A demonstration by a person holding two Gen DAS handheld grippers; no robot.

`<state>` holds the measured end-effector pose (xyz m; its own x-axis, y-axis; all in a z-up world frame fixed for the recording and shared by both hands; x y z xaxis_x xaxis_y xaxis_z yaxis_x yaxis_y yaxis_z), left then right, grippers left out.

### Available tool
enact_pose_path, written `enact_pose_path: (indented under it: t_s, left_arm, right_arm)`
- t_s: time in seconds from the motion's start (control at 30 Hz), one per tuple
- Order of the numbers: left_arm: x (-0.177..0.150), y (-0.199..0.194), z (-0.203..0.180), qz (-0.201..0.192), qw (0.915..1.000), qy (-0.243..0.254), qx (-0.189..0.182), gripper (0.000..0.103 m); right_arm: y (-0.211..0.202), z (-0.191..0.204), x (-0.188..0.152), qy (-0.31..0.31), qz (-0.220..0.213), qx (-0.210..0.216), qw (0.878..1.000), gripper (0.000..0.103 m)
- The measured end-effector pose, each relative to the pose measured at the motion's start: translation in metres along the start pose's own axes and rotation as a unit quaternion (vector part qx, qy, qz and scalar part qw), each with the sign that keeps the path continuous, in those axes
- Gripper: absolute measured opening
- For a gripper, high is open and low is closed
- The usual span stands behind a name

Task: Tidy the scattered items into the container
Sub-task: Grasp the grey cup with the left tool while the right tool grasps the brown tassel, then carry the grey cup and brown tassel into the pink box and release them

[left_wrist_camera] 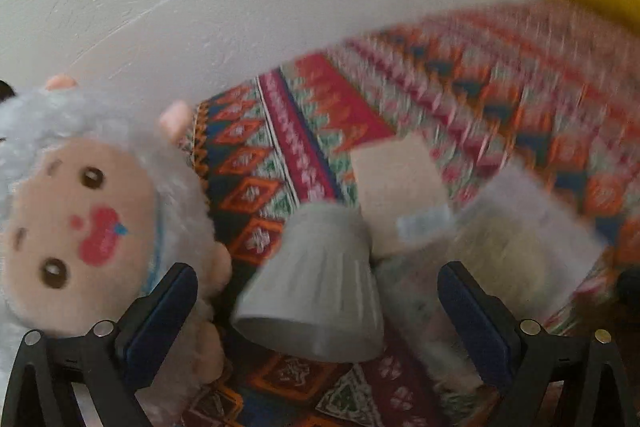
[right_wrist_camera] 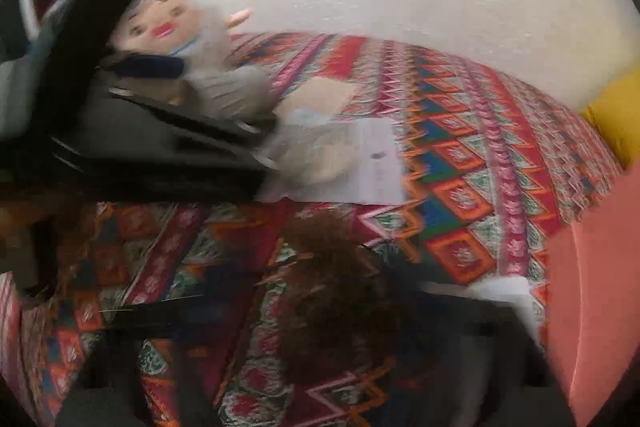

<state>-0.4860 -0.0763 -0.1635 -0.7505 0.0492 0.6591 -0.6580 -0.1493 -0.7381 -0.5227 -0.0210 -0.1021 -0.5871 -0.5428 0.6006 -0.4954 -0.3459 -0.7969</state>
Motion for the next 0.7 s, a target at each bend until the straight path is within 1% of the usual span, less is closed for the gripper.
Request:
enact_pose_path:
  t_s: [0.03,0.07,0.13,0.17,0.23,0.3,0.33,0.5,0.57,0.7]
  left_arm:
    - [-0.003,0.002,0.0,0.011,0.9999,-0.004,-0.011,0.063]
    - [-0.007,0.002,0.001,0.025,0.9992,-0.012,-0.028,0.06]
    - [-0.013,-0.009,0.013,0.034,0.9974,-0.048,-0.043,0.06]
    - [-0.018,-0.023,0.02,0.03,0.9961,-0.065,-0.052,0.06]
    - [-0.031,-0.056,0.034,0.019,0.9921,-0.099,-0.074,0.06]
    - [-0.045,-0.088,0.047,0.002,0.9888,-0.119,-0.089,0.06]
    - [-0.055,-0.111,0.055,-0.007,0.9869,-0.129,-0.097,0.06]
    - [-0.104,-0.2,0.074,-0.048,0.9823,-0.152,-0.098,0.06]
    - [-0.125,-0.232,0.082,-0.062,0.979,-0.166,-0.102,0.06]
    - [-0.159,-0.283,0.091,-0.087,0.9758,-0.178,-0.094,0.06]
  right_arm:
    - [-0.004,-0.001,-0.001,0.002,0.0,-0.001,1.0,0.02]
    - [-0.009,-0.001,-0.003,0.006,0.003,0.003,1.0,0.016]
    - [-0.023,0.001,-0.01,0.013,0.002,0.012,1.0,0.015]
    - [-0.03,0.002,-0.013,0.016,0.001,0.016,1.0,0.015]
    - [-0.05,0.005,-0.018,0.025,-0.009,0.027,0.999,0.014]
    - [-0.076,0.013,-0.02,0.035,-0.033,0.046,0.998,0.014]
    - [-0.089,0.016,-0.022,0.04,-0.044,0.056,0.997,0.013]
    - [-0.151,0.052,-0.033,0.052,-0.105,0.088,0.989,0.013]
    - [-0.164,0.071,-0.034,0.055,-0.124,0.104,0.985,0.013]
    - [-0.186,0.116,-0.046,0.019,-0.132,0.114,0.985,0.013]
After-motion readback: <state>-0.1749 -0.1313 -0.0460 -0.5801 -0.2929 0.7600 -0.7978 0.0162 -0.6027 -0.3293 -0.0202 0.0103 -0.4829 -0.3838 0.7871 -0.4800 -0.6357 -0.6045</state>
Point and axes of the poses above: each gripper's, at about its wrist camera, not at the fingertips, and y roughly the way its jaws point, z to its left, x to its top, the point moved 1 cm from there along y, roughly the way its jaws point, and after that the axes turned 12 degrees about -y, right-handed, at the moved point
